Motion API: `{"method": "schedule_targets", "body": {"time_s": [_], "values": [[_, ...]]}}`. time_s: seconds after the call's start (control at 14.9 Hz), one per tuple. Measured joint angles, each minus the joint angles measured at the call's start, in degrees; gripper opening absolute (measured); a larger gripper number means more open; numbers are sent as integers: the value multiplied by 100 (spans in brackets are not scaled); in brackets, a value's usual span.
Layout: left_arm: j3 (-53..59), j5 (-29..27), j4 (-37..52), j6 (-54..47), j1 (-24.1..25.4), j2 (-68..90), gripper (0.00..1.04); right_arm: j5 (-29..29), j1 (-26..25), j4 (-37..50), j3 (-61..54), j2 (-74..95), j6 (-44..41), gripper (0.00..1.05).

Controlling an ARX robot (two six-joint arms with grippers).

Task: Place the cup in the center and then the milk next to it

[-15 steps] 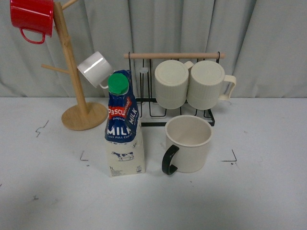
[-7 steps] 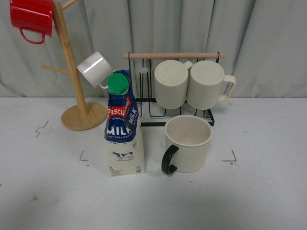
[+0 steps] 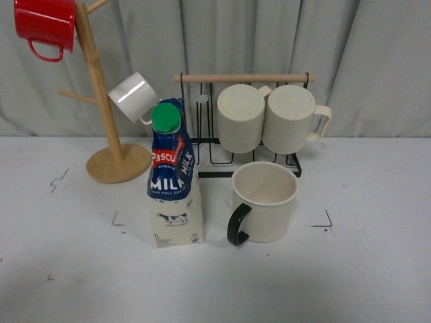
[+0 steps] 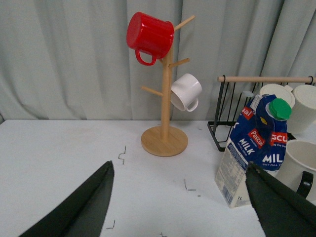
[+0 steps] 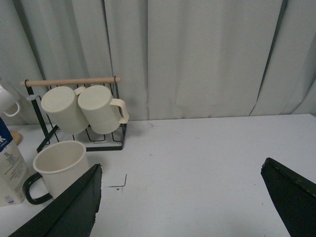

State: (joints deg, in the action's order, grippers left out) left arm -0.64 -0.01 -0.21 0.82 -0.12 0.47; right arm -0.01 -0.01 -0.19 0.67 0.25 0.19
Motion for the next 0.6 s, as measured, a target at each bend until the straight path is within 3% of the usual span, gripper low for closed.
{"method": "schedule_targets", "body": {"time_s": [0.13,0.6], "values": [[0,0,0,0,0,0,99,0,0,0,0,0,0,98],[0,0,0,-4,0,0,98,0,0,-2,0,0,0,98]]}}
